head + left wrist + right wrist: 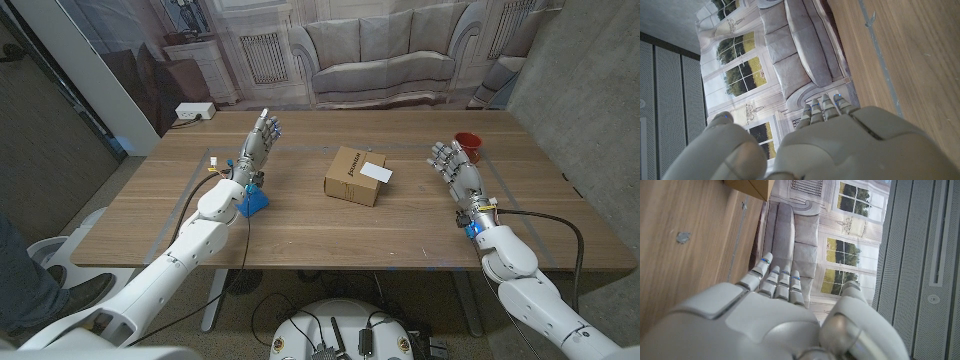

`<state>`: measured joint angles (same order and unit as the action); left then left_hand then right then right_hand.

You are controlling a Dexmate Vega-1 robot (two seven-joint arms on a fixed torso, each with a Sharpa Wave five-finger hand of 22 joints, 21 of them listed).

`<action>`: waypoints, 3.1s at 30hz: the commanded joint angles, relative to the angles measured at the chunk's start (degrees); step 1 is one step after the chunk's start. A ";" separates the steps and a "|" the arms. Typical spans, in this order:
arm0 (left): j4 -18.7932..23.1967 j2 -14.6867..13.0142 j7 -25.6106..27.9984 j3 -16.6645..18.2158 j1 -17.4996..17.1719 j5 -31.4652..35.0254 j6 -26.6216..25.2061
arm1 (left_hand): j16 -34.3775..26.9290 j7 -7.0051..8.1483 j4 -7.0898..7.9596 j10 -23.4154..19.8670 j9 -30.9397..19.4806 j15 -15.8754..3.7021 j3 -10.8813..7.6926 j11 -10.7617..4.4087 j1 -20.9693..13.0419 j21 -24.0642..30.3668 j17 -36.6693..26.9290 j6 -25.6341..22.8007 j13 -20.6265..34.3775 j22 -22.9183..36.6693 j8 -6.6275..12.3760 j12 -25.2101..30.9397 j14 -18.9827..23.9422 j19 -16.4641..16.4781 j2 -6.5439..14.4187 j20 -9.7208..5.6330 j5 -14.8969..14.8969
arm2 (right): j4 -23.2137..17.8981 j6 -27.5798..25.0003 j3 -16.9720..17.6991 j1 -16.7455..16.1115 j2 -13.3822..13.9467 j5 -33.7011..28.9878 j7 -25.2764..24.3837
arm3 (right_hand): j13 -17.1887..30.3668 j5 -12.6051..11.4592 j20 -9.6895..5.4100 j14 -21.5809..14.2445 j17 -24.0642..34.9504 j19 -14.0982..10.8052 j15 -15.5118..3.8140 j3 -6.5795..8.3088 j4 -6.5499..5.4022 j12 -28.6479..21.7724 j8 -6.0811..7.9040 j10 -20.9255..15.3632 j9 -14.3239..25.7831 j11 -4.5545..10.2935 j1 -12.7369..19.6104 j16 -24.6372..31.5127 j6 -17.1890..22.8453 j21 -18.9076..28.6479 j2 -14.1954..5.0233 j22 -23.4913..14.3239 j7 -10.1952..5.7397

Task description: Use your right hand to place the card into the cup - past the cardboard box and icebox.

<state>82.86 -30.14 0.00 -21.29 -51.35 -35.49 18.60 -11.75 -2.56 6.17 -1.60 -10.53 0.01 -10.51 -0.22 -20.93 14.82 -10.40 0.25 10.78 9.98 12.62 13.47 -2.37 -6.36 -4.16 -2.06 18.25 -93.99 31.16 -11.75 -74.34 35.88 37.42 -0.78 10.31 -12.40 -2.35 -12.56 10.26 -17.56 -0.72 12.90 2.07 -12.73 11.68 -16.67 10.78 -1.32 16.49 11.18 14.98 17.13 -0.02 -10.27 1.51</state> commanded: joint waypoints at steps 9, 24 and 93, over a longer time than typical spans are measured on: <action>2.06 0.25 2.11 0.18 -1.52 0.94 0.73 | 0.29 -0.05 -0.44 -0.31 -0.26 -0.07 -0.05 0.11 -0.32 -0.21 -0.08 -0.51 0.25 0.29 0.05 -0.32 0.23 0.04 0.20 -0.19 0.17 | -1.96 2.24 2.08 -3.87 0.60 -5.40 -3.55 | 0.24 0.43 -1.91 -1.41 0.22 -1.30 -0.46 0.16 0.61 -0.23 0.17 -0.78 0.23 0.49 0.30 0.09 0.48 0.02 -0.30 -0.15 -0.29; 2.43 0.30 2.58 -0.13 -1.13 1.42 -0.01 | 0.42 0.05 -0.49 -0.22 -0.27 -0.10 0.05 0.23 -0.48 -0.47 -0.10 -0.49 0.25 0.30 -0.14 -0.51 0.19 0.06 0.34 -0.05 0.13 | -1.29 4.65 2.62 -4.38 -1.22 -12.24 -7.89 | 0.27 0.62 -2.51 -4.73 0.30 -4.27 -1.39 0.56 1.29 -0.78 0.53 -3.01 0.28 1.04 1.34 0.81 2.08 0.44 -0.97 -0.29 -0.71; 2.33 1.00 2.98 0.34 -2.28 1.80 2.72 | 0.71 0.39 -0.53 -0.19 -0.30 -0.28 0.76 -0.08 -0.65 -1.54 -0.16 -0.61 0.26 0.35 -0.65 -0.99 0.05 -0.25 0.52 0.31 0.10 | -0.63 7.52 6.74 -6.15 -5.12 -36.25 -21.33 | 0.56 -1.38 -4.19 -11.32 0.07 -10.56 -5.49 5.62 8.53 -1.87 1.31 -10.65 0.69 8.16 24.67 0.07 9.14 -0.55 1.60 -0.54 -8.37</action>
<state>84.55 -28.97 2.44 -21.14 -53.20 -33.84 21.36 -11.31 -2.15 5.62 -1.58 -10.52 -0.20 -9.95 -0.21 -21.38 13.51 -10.41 -0.15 10.78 9.98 12.06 12.62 -2.18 -6.38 -3.70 -2.05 18.25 -94.55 39.08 -5.56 -80.28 31.03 5.04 -20.11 10.59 -13.29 -2.64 -23.20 10.13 -27.69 -2.57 18.06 10.52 -14.29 12.81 -26.80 11.35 6.39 40.19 11.41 23.98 16.47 1.49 -10.53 -6.50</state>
